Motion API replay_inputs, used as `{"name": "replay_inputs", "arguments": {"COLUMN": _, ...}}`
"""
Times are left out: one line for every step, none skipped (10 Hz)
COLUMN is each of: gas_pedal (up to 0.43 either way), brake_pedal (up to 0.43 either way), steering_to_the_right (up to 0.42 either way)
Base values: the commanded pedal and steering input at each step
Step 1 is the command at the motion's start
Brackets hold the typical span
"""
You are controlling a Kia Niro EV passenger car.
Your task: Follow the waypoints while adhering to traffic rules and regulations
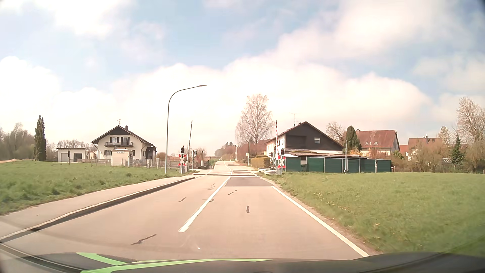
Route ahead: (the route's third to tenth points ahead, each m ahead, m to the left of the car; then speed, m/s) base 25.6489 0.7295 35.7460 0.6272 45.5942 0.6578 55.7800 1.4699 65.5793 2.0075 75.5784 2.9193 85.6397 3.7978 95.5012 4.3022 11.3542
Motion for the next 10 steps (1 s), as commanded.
{"name": "replay_inputs", "arguments": {"gas_pedal": 0.189, "brake_pedal": 0.0, "steering_to_the_right": 0.001}}
{"name": "replay_inputs", "arguments": {"gas_pedal": 0.189, "brake_pedal": 0.0, "steering_to_the_right": 0.0}}
{"name": "replay_inputs", "arguments": {"gas_pedal": 0.189, "brake_pedal": 0.0, "steering_to_the_right": 0.001}}
{"name": "replay_inputs", "arguments": {"gas_pedal": 0.189, "brake_pedal": 0.0, "steering_to_the_right": 0.001}}
{"name": "replay_inputs", "arguments": {"gas_pedal": 0.189, "brake_pedal": 0.0, "steering_to_the_right": 0.001}}
{"name": "replay_inputs", "arguments": {"gas_pedal": 0.189, "brake_pedal": 0.0, "steering_to_the_right": 0.001}}
{"name": "replay_inputs", "arguments": {"gas_pedal": 0.189, "brake_pedal": 0.0, "steering_to_the_right": 0.0}}
{"name": "replay_inputs", "arguments": {"gas_pedal": 0.189, "brake_pedal": 0.0, "steering_to_the_right": 0.001}}
{"name": "replay_inputs", "arguments": {"gas_pedal": 0.189, "brake_pedal": 0.0, "steering_to_the_right": 0.001}}
{"name": "replay_inputs", "arguments": {"gas_pedal": 0.189, "brake_pedal": 0.0, "steering_to_the_right": 0.001}}
